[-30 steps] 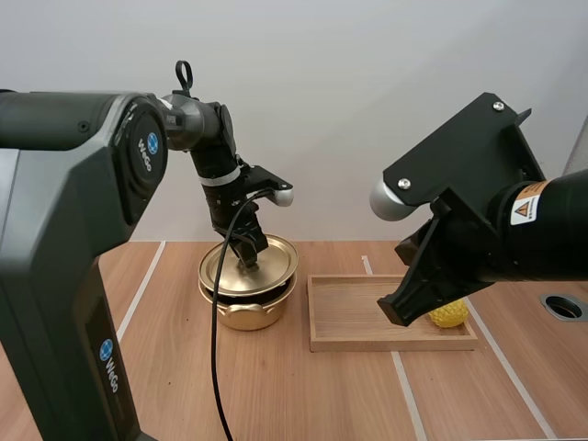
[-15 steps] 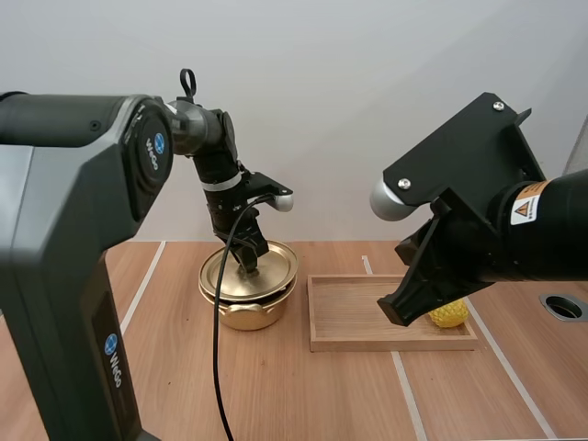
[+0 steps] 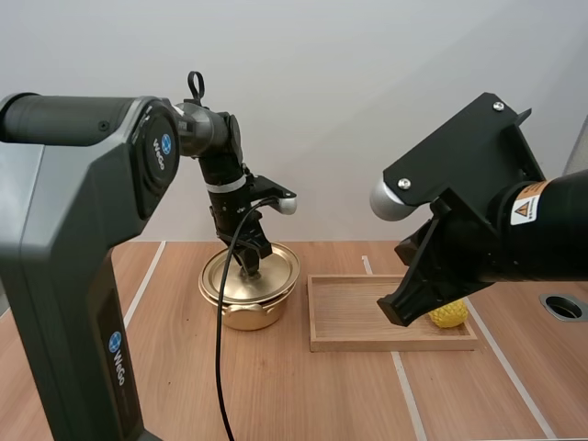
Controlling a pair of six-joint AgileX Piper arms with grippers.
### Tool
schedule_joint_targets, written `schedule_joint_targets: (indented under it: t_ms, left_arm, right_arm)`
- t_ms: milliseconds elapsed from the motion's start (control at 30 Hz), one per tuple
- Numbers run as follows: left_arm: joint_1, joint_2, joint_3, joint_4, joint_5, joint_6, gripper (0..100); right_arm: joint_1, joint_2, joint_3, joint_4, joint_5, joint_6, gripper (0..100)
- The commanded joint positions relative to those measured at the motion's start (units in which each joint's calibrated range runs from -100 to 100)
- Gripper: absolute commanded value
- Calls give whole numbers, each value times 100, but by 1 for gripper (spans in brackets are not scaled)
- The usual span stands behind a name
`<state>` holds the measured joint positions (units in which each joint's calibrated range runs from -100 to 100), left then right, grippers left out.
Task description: Open the pot, put the grape inside, and close it
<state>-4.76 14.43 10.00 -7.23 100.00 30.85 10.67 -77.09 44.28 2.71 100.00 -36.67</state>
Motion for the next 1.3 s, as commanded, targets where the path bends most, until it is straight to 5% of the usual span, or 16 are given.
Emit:
schedule_joint_targets:
  t_ms: [0, 1033, 1100, 1167, 1267]
  left_arm:
    - [15, 175, 38, 453, -68, -153, 0]
    - [15, 175, 24, 855, -80, -463, 1]
    - [15, 175, 24, 855, -45, -463, 12]
    - [15, 175, 24, 835, -9, -463, 33]
    - [15, 101, 24, 808, -62, -589, 98]
  right_arm:
    - [20, -42, 18, 31, 0, -15, 0]
    - [20, -42, 18, 142, 0, -15, 0]
    - [20, -42, 18, 152, 0, -15, 0]
    - [20, -42, 18, 164, 0, -15, 0]
    - [20, -42, 18, 164, 0, -15, 0]
